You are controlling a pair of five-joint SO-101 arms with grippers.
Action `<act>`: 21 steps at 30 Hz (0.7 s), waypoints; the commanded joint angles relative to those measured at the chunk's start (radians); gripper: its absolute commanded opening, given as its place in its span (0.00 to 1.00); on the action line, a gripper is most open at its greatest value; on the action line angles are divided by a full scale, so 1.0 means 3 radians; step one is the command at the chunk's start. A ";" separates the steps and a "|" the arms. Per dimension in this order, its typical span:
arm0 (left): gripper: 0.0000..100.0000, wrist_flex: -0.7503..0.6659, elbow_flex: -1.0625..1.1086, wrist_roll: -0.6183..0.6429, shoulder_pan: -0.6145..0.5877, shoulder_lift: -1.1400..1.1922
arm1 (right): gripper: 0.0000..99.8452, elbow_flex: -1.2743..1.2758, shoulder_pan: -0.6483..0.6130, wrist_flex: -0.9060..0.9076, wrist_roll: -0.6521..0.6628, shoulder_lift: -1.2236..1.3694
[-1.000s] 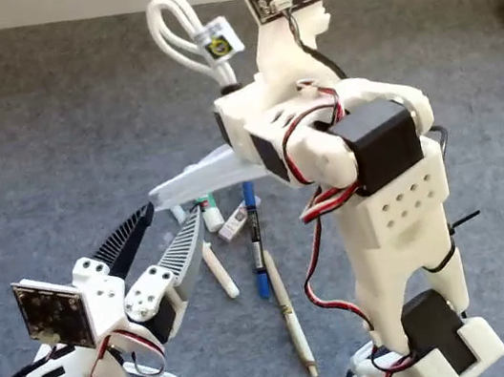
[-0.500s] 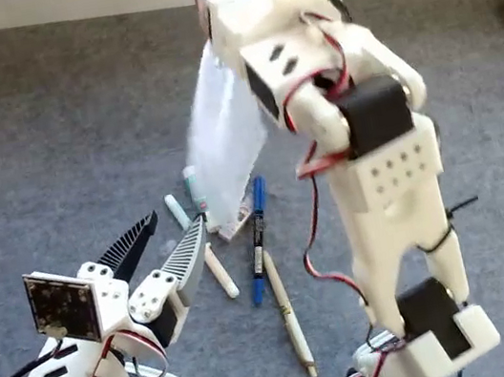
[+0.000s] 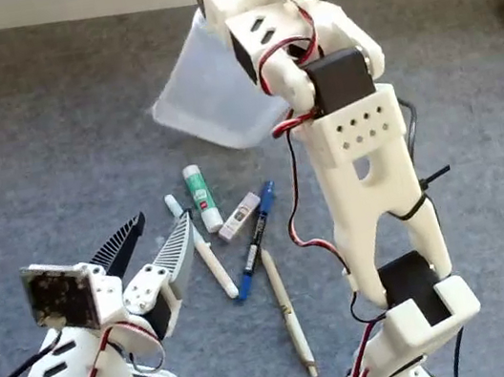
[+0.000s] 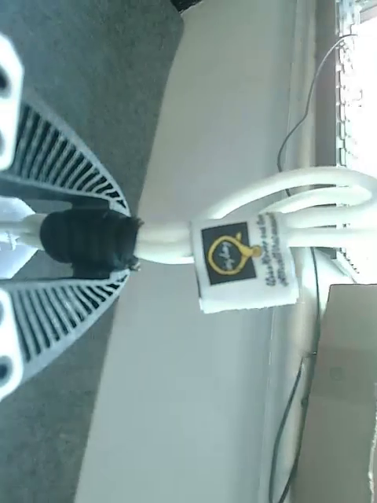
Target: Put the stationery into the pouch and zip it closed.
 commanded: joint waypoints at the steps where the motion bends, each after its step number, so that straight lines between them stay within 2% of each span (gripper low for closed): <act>1: 0.19 -0.0020 -0.0018 0.0010 -0.0049 0.0003 | 0.00 -0.0028 -0.0248 0.0555 0.0066 -0.0187; 7: 0.19 -0.0020 -0.0028 0.0010 -0.0059 0.0003 | 0.00 -0.0003 -0.0606 0.1358 0.0066 -0.0427; 9: 0.19 -0.0020 -0.0028 0.0031 -0.0176 0.0003 | 0.00 -0.0003 -0.0678 0.1557 0.0066 -0.0488; 15: 0.19 -0.0046 -0.0212 0.0066 -0.0678 0.0003 | 0.00 0.0003 -0.0708 0.1874 0.0066 -0.0565; 21: 0.19 -0.0066 -0.0458 0.0251 -0.0698 0.0018 | 0.00 0.0003 -0.0708 0.2023 0.0066 -0.0555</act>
